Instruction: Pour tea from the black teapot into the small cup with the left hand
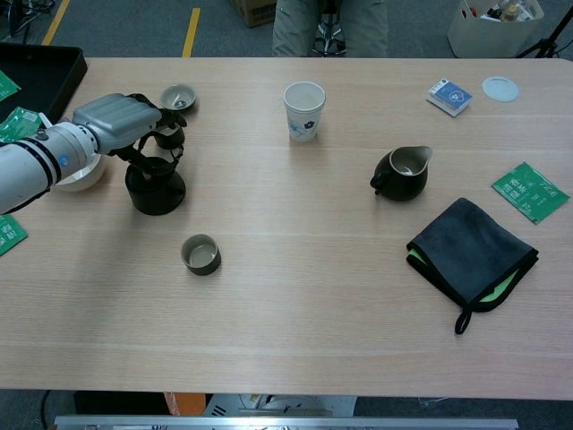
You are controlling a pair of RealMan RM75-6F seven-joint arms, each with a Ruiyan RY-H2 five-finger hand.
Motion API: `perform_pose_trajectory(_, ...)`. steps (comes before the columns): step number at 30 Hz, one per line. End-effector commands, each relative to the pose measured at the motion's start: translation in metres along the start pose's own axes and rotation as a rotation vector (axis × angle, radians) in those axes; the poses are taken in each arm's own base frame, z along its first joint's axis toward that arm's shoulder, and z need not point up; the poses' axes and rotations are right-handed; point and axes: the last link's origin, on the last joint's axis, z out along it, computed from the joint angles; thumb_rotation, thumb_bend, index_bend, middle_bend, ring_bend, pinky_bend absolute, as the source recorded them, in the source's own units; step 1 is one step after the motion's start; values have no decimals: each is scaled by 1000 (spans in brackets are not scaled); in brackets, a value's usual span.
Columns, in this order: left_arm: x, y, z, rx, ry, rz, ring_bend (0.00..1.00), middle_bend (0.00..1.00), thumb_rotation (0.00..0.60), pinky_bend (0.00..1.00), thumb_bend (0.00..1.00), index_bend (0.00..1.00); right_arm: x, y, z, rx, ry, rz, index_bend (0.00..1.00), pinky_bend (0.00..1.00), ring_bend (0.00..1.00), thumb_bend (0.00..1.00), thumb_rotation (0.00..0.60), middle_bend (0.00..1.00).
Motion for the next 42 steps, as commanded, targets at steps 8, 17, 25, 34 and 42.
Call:
perform_pose_trajectory(8, -8, 5, 4, 7, -33, 33, 197, 289, 260, 91, 281, 257, -1, 1, -1, -3, -2, 0, 471, 283, 268, 10, 600, 389)
perform_pose_trajectory(17, -1, 6, 1, -5, 20, 20, 287, 387, 261, 91, 281, 342, -1, 0, 0, 1, -2, 1, 471, 283, 268, 10, 600, 389)
perform_pose_trajectory(25, 1, 4, -4, -21, 57, 12, 378, 489, 293, 91, 281, 445, -1, -1, 0, 3, 2, 3, 471, 283, 268, 10, 600, 389)
perform_pose_trajectory(34, 3, 2, -12, -33, 74, 13, 424, 550, 301, 91, 281, 495, -2, -2, 1, 8, -2, 2, 471, 283, 268, 10, 600, 389)
perform_pose_trajectory(42, -2, 2, -16, -37, 48, 29, 437, 569, 301, 91, 281, 515, -3, -3, 1, 8, -4, 1, 471, 283, 268, 11, 600, 389)
